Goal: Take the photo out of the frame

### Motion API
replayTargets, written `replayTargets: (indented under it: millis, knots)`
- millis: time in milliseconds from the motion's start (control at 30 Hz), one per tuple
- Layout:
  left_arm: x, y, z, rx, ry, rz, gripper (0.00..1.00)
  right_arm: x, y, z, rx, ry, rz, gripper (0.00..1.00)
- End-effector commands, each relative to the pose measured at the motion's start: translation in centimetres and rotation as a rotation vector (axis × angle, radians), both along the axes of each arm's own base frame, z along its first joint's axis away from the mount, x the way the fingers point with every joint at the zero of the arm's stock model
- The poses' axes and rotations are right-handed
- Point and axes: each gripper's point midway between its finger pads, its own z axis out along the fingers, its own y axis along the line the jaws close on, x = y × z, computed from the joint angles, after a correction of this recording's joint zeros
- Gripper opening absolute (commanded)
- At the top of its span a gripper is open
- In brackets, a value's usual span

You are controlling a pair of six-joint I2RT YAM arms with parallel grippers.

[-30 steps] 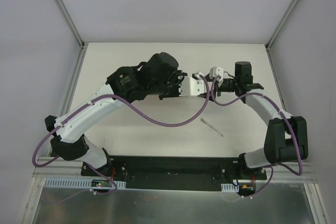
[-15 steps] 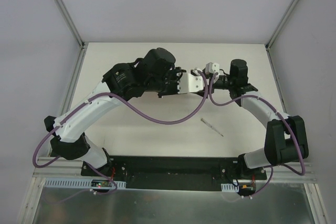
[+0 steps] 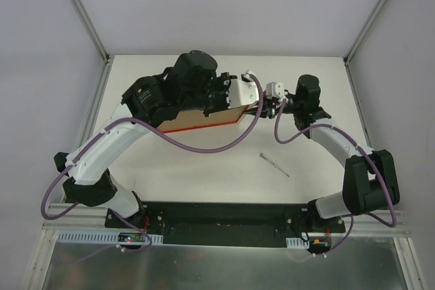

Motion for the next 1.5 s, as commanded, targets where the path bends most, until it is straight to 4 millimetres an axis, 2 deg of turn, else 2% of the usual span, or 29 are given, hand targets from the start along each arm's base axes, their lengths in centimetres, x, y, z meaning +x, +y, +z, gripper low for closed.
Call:
replayTargets:
  millis: [0,33,133,233,333,400,433,533,867,1167,1467]
  knots:
    - [-0.5,0.2,1.8,-0.076,0.013,0.019,0.00,-2.4,0.5,1.7,0.018,0.149,0.081,0.05]
    - [-0.3,0.3,1.9,-0.077,0.006,0.025,0.04,-2.4,0.6,1.8,0.019,0.152,0.084,0.01]
    - [0.1,0.7,2.0,-0.074,-0.005,0.038,0.13,-2.3,0.7,2.0,0.019,0.190,0.077,0.01]
    - [0.6,1.1,2.0,-0.082,-0.011,0.054,0.28,-2.2,0.7,2.0,0.019,0.226,0.081,0.00]
    - [1.8,2.0,2.3,-0.085,-0.035,0.107,0.62,-2.2,0.9,2.5,0.021,0.283,0.079,0.01]
    - [2.6,2.5,3.0,-0.103,-0.053,0.138,0.81,-1.8,1.0,3.1,0.025,0.344,0.056,0.01]
    - [3.1,2.9,3.2,-0.111,-0.061,0.159,0.88,-1.8,1.1,3.5,0.027,0.375,0.056,0.01]
    - [4.0,3.7,4.1,-0.140,-0.082,0.201,0.99,-1.5,1.3,4.2,0.032,0.443,0.045,0.01]
    - [4.9,6.0,6.6,-0.221,-0.132,0.288,0.99,0.4,1.9,4.9,0.021,0.657,-0.036,0.00]
    - [4.7,7.5,6.4,-0.233,-0.140,0.321,0.99,3.6,2.4,2.5,-0.012,0.877,-0.144,0.00]
    - [4.5,7.8,5.7,-0.225,-0.130,0.324,0.99,6.3,2.8,-0.3,-0.015,1.088,-0.220,0.00]
